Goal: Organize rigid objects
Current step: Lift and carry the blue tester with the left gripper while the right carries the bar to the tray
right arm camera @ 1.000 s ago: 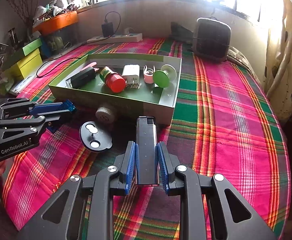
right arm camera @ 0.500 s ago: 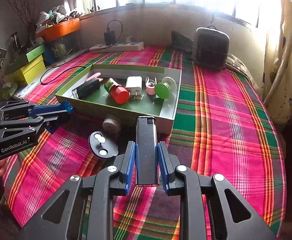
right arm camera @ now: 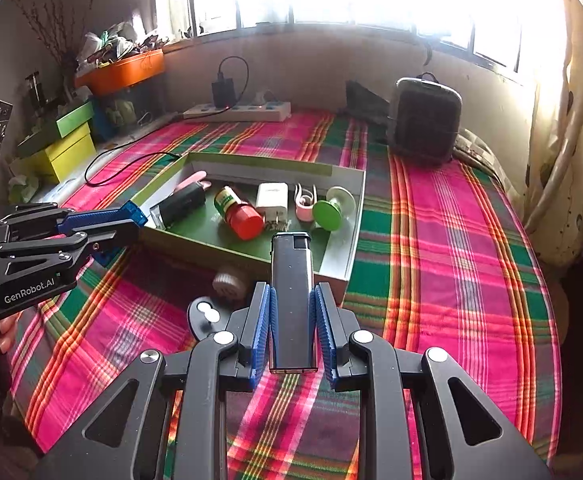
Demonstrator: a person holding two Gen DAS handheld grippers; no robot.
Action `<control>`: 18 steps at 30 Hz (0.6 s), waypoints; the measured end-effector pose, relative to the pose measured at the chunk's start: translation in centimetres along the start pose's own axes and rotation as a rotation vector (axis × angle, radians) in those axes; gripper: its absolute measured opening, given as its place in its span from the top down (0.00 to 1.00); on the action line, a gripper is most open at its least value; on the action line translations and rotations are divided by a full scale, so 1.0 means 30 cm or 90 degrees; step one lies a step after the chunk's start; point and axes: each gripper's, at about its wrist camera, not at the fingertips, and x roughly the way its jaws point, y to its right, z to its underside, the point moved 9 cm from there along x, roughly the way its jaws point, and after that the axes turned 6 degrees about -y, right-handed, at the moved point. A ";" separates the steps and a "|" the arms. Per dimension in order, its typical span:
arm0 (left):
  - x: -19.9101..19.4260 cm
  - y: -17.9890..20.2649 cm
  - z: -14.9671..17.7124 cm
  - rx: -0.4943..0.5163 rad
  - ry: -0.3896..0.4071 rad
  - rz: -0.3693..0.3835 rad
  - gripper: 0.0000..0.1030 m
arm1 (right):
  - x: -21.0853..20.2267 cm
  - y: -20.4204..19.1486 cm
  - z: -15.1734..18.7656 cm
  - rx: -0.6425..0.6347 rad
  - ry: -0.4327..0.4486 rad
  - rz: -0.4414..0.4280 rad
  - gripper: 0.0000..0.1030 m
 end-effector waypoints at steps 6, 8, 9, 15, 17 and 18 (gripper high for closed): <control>0.018 -0.028 -0.023 -0.005 0.001 -0.005 0.80 | 0.011 -0.016 -0.047 -0.006 0.006 -0.008 0.77; 0.025 -0.035 -0.030 -0.007 0.001 -0.004 0.80 | 0.019 -0.021 -0.060 -0.007 0.007 -0.012 0.77; 0.029 -0.039 -0.033 -0.008 0.001 -0.004 0.80 | 0.023 -0.023 -0.065 -0.007 0.006 -0.013 0.77; 0.055 -0.059 -0.053 -0.015 -0.002 -0.003 0.80 | 0.052 -0.027 -0.102 -0.009 0.005 -0.015 0.77; 0.063 -0.065 -0.059 -0.018 -0.004 -0.002 0.80 | 0.057 -0.028 -0.113 -0.009 0.006 -0.018 0.77; 0.066 -0.068 -0.061 -0.019 -0.004 -0.001 0.80 | 0.060 -0.028 -0.118 -0.010 0.007 -0.018 0.77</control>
